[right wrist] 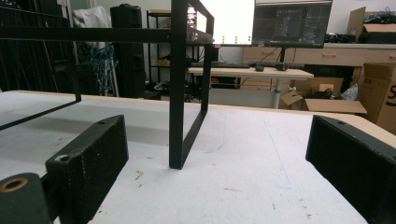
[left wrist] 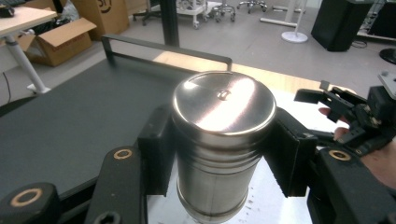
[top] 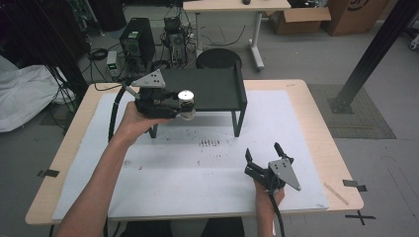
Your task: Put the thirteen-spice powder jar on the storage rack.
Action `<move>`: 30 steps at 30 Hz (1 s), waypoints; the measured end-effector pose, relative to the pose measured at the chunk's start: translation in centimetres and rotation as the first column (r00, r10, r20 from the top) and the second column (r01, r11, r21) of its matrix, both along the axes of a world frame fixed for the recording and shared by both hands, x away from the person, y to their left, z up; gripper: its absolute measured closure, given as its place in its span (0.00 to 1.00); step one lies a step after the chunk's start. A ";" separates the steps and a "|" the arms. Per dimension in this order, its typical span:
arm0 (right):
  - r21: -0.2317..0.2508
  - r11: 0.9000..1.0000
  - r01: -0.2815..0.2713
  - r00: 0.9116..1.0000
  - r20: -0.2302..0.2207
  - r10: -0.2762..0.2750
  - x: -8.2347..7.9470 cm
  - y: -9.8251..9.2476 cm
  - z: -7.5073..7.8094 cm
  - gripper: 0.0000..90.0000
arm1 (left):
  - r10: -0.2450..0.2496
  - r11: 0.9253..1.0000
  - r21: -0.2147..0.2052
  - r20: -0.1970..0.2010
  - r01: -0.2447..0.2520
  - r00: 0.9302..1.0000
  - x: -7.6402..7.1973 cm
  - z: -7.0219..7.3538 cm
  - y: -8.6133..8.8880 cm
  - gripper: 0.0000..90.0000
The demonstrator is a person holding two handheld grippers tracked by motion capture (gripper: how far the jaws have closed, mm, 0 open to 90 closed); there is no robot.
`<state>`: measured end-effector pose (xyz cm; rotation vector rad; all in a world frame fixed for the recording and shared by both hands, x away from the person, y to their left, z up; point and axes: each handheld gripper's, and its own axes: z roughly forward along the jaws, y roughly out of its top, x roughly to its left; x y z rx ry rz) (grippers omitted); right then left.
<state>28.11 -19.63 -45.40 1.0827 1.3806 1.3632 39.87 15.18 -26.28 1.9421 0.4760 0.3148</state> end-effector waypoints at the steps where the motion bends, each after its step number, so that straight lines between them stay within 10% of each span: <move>1: 0.000 1.000 0.001 1.000 0.001 -0.001 0.0 0.0 0.0 0.06 | 0.006 1.000 -0.003 0.001 -0.006 1.000 0.2 0.2 0.0 0.54; 30: -0.001 1.000 0.002 1.000 0.001 -0.002 0.0 0.0 0.0 0.06 | 0.137 0.991 -0.004 -0.011 -0.137 0.990 5.5 -0.5 -0.5 0.54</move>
